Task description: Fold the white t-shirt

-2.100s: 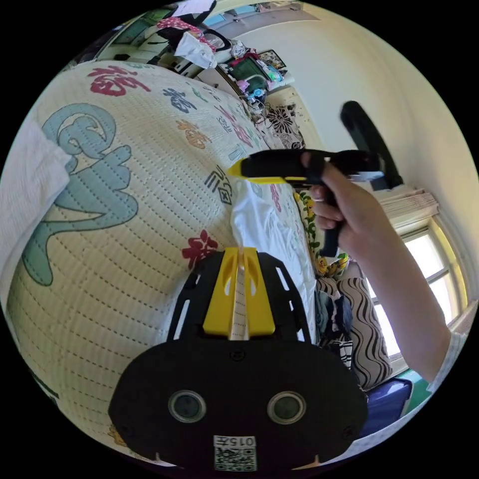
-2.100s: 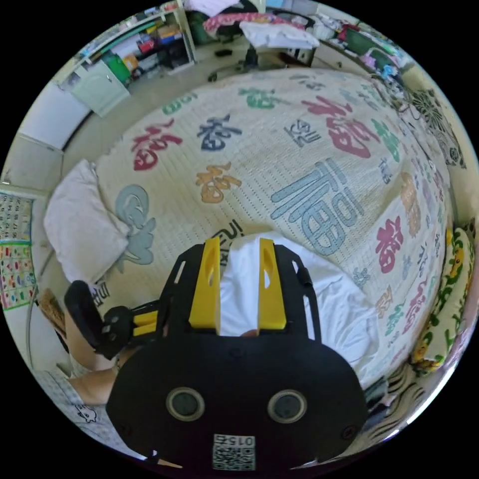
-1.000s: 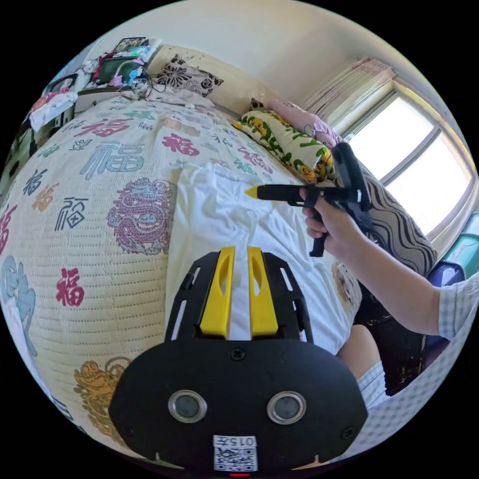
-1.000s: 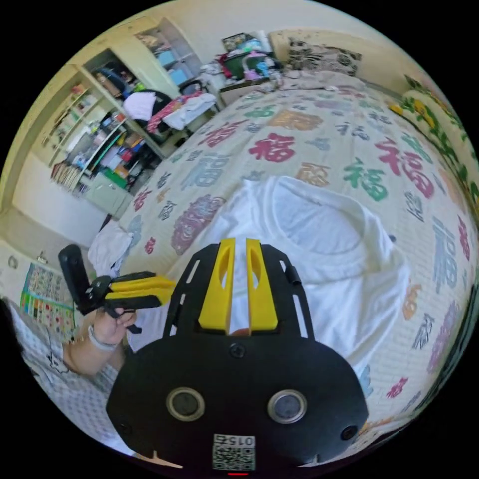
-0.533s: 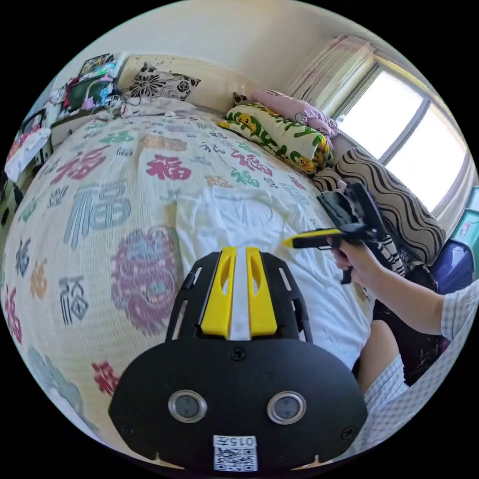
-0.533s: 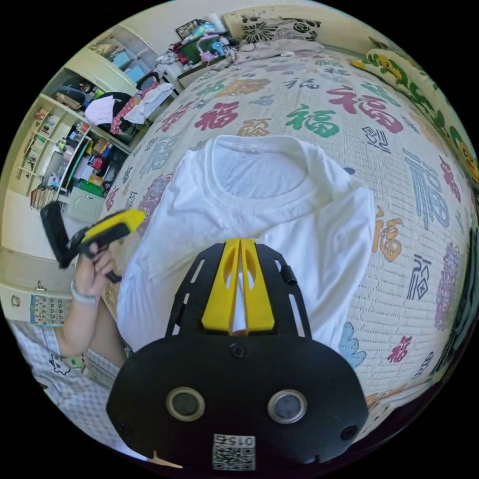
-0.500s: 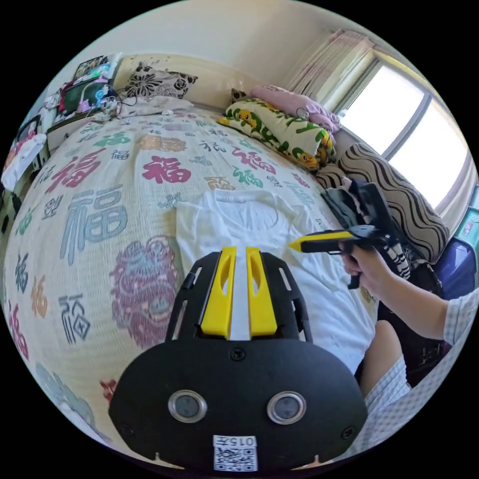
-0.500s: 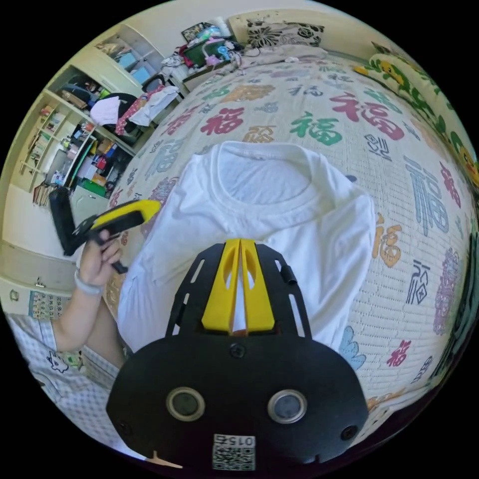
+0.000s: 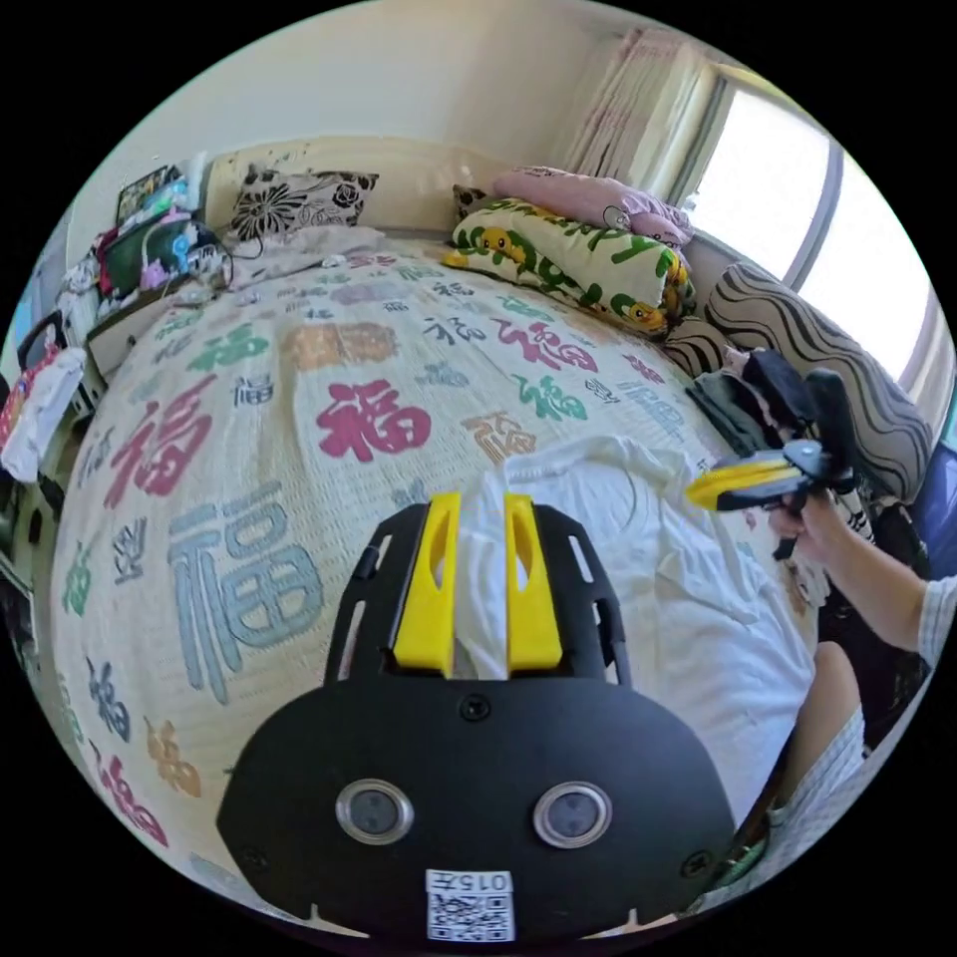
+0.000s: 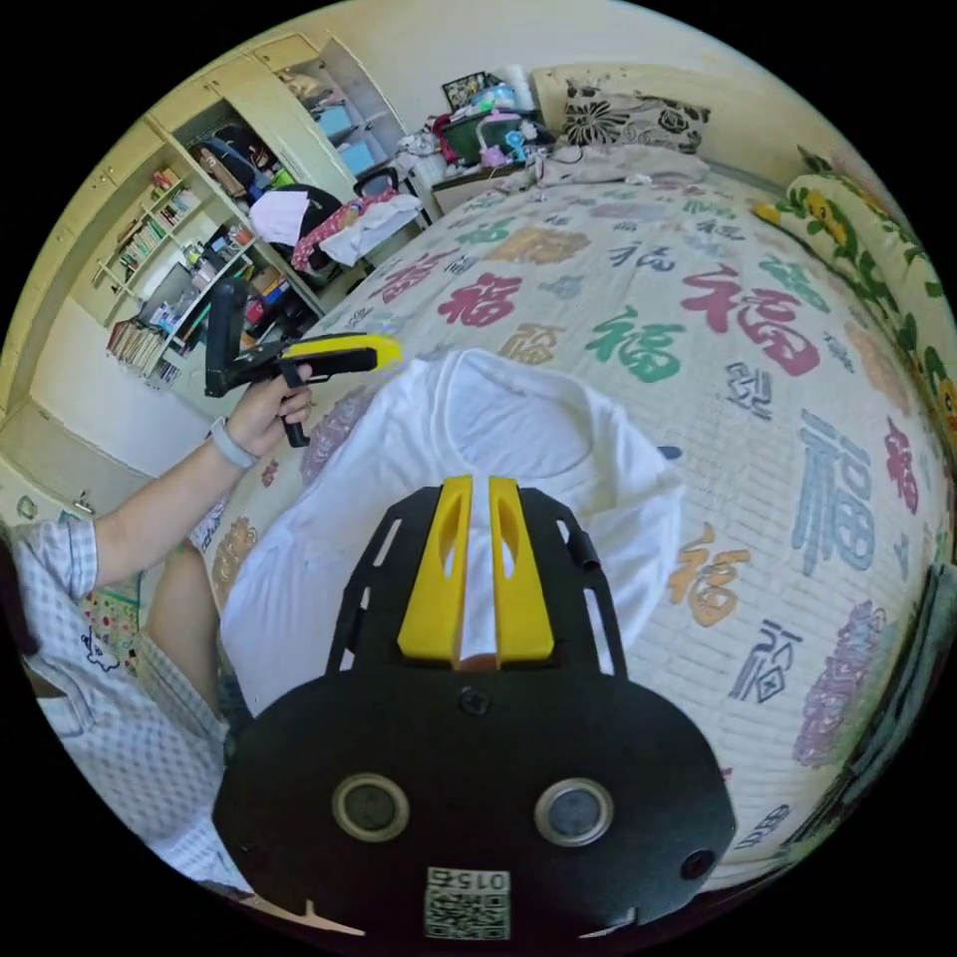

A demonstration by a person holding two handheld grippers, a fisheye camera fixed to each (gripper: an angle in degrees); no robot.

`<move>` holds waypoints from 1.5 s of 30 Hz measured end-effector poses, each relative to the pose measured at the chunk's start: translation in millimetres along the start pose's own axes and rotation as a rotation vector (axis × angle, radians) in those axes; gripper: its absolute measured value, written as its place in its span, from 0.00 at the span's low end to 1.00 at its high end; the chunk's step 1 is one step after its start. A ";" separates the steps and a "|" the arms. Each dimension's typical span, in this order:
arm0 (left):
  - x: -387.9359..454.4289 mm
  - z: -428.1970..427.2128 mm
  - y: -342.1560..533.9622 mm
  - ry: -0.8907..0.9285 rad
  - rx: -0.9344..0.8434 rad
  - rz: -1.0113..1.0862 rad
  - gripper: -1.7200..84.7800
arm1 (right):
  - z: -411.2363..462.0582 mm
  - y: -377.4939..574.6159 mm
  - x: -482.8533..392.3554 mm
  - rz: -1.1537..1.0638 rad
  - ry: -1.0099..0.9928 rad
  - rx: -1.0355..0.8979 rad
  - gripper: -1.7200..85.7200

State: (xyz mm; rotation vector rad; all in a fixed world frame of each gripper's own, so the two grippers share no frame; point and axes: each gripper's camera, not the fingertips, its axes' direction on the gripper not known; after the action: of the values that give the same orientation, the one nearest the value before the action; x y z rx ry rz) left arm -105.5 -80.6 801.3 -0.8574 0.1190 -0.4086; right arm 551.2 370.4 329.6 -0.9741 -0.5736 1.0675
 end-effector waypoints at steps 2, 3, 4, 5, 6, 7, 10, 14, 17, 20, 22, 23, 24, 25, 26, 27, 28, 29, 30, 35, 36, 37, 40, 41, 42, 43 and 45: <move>1.4 11.8 -19.4 0.036 -0.078 0.044 0.14 | -10.3 -2.6 33.6 0.038 0.088 0.018 0.13; 3.9 20.7 -30.2 0.036 -0.130 0.067 0.15 | -9.5 -4.4 42.0 0.051 0.093 0.001 0.13; 5.2 25.3 -34.9 0.034 -0.157 0.079 0.15 | -5.2 -8.5 56.6 0.075 0.086 -0.043 0.15; 7.3 34.3 -42.6 0.025 -0.218 0.095 0.15 | 1.5 -12.4 66.5 0.082 0.079 -0.093 0.16; 8.2 42.5 -48.0 0.032 -0.283 0.098 0.14 | 5.2 -14.0 69.8 0.082 0.078 -0.113 0.16; 8.5 45.3 -50.1 0.044 -0.310 0.099 0.13 | 13.3 -16.2 73.7 0.073 0.068 -0.151 0.16; 11.4 40.5 -57.4 0.049 -0.357 0.137 0.08 | 33.0 -16.4 76.1 0.041 0.084 -0.303 0.07; 8.8 8.6 -76.1 0.023 -0.262 0.086 0.04 | 22.5 -13.6 81.1 0.031 0.122 -0.293 0.02; 14.2 -14.1 -97.7 -0.014 -0.204 0.085 0.03 | 6.8 -18.6 87.4 0.059 0.158 -0.242 0.01; 25.7 -30.9 -118.1 -0.104 -0.160 0.104 0.03 | -5.1 -26.5 89.0 0.062 0.231 -0.216 0.01; 27.4 -44.6 -125.8 -0.126 -0.086 0.064 0.03 | -14.7 -28.2 90.3 0.074 0.302 -0.156 0.01; 28.4 -50.7 -128.1 -0.111 -0.062 0.050 0.03 | -22.0 -27.8 92.8 0.090 0.323 -0.108 0.01; 31.1 -53.1 -127.4 -0.104 -0.076 0.058 0.03 | -24.8 -27.1 94.7 0.100 0.320 -0.094 0.01; 33.1 -54.1 -125.6 -0.110 -0.084 0.068 0.03 | -28.2 -24.3 99.2 0.120 0.301 -0.091 0.01; 38.0 -57.2 -119.0 -0.121 -0.088 0.097 0.03 | -30.6 -18.3 102.4 0.123 0.279 -0.090 0.01; 42.5 -62.3 -109.0 -0.105 -0.080 0.123 0.03 | -31.6 -14.2 103.4 0.119 0.266 -0.087 0.01; 44.5 -65.7 -102.8 -0.088 -0.076 0.131 0.03 | -33.6 -3.9 104.5 0.111 0.240 -0.084 0.01; 48.8 -73.9 -87.9 -0.048 -0.064 0.143 0.03 | -36.1 9.7 104.2 0.098 0.216 -0.082 0.01; 54.8 -83.9 -69.7 -0.013 -0.051 0.158 0.03 | -37.7 17.8 103.5 0.089 0.200 -0.080 0.01; 101.7 -125.4 27.3 0.110 -0.044 0.233 0.03 | -60.6 123.0 78.3 -0.007 -0.002 -0.054 0.02; 117.9 -134.1 56.3 0.141 -0.046 0.246 0.03 | -62.3 136.9 72.9 -0.021 -0.013 -0.056 0.02; 126.6 -137.8 70.9 0.156 -0.051 0.254 0.03 | -64.5 165.4 61.6 -0.038 -0.021 -0.057 0.02; 168.8 -151.1 144.4 0.170 -0.095 0.268 0.03 | -60.7 238.8 32.3 -0.064 -0.034 -0.072 0.02; 184.1 -154.1 172.1 0.170 -0.117 0.263 0.03 | -56.3 266.8 22.0 -0.055 -0.023 -0.081 0.02; 198.1 -156.1 197.5 0.143 -0.139 0.261 0.03 | -53.7 279.9 17.5 -0.046 -0.029 -0.085 0.02; 203.8 -156.6 209.4 0.123 -0.147 0.250 0.03 | -48.0 304.3 9.4 -0.030 -0.043 -0.097 0.02; 222.4 -153.8 247.2 0.100 -0.183 0.200 0.03 | -37.2 336.1 -1.1 -0.032 -0.036 -0.125 0.02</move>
State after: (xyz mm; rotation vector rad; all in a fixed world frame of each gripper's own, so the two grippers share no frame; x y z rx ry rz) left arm 132.3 -134.0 527.7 -0.9948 0.3365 -0.2549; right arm 425.9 405.7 17.5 -1.0529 -0.6898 1.0324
